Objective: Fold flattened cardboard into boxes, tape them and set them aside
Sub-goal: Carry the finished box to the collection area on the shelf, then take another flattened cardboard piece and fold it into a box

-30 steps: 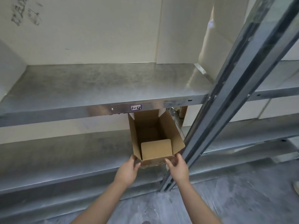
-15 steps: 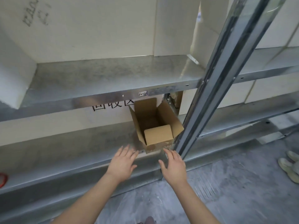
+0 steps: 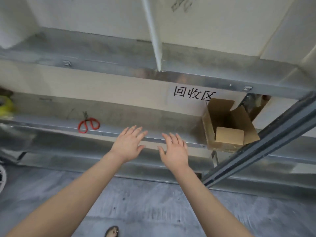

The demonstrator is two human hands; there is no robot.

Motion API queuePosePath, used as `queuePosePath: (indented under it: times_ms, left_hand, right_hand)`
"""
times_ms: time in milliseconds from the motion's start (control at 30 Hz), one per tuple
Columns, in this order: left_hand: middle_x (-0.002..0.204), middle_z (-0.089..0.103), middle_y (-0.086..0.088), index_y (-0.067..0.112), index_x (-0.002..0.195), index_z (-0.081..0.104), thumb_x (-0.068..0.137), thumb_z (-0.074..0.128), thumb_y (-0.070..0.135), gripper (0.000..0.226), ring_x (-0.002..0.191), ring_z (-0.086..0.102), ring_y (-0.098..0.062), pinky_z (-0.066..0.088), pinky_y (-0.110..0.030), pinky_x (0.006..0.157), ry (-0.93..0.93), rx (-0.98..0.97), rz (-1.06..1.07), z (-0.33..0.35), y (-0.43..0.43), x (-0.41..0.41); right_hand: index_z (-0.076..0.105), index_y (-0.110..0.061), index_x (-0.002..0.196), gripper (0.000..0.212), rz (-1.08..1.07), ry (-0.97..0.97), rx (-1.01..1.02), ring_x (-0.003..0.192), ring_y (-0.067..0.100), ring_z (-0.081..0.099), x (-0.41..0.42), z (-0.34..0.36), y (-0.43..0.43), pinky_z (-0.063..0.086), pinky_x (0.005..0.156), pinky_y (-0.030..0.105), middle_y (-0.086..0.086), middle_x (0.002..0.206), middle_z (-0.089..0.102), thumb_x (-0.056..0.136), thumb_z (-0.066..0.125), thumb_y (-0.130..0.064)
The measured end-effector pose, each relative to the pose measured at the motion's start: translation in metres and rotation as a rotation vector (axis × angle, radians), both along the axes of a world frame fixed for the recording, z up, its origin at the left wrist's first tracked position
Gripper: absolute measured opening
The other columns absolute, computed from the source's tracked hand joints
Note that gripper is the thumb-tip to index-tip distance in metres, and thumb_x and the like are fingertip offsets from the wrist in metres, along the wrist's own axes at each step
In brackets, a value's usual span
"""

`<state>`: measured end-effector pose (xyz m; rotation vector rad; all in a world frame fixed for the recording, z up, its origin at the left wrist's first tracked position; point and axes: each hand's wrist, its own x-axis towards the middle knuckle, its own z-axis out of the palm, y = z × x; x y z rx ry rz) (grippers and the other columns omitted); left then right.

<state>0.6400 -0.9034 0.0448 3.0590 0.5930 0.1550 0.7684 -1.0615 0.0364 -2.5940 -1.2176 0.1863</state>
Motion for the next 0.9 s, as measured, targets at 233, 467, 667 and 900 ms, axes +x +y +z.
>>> queuePosePath:
  times_ms: [233,467,667,900]
  left_hand:
    - [0.15,0.038,-0.005,0.022,0.144,0.039,0.092,0.048,0.048,0.059,0.14,0.032,-0.026,0.019,-0.039,0.115,-0.014,-0.025,0.081,0.002,0.138,-0.136]
    - [0.139,0.052,-0.01,0.018,0.136,0.051,0.086,0.061,0.043,0.057,0.129,0.048,-0.03,0.034,-0.042,0.108,0.043,0.046,0.14,0.011,0.278,-0.284]
    - [0.134,0.055,-0.006,0.02,0.134,0.052,0.086,0.06,0.046,0.055,0.126,0.05,-0.027,0.035,-0.039,0.108,0.095,0.045,0.275,0.003,0.386,-0.379]
    - [0.138,0.053,-0.005,0.022,0.138,0.048,0.088,0.056,0.048,0.058,0.128,0.048,-0.026,0.034,-0.04,0.108,0.123,0.03,0.4,-0.015,0.52,-0.459]
  right_hand:
    - [0.033,-0.029,0.149,0.058,0.116,-0.016,0.058,0.146,0.026,0.022,-0.127,0.0,0.146,0.017,0.117,0.045,0.004,0.155,0.035,0.095,0.044,-0.047]
    - [0.037,-0.027,0.147,0.056,0.215,0.018,0.09,0.14,0.025,0.034,-0.255,0.006,0.307,0.028,0.113,0.043,0.001,0.15,0.041,0.094,0.047,-0.046]
    - [0.038,-0.027,0.146,0.055,0.349,0.011,0.099,0.14,0.027,0.034,-0.339,0.008,0.43,0.026,0.112,0.044,0.003,0.15,0.041,0.095,0.048,-0.044]
    - [0.05,-0.025,0.138,0.054,0.456,-0.005,0.11,0.133,0.029,0.046,-0.413,-0.012,0.577,0.038,0.107,0.048,0.004,0.142,0.052,0.089,0.051,-0.046]
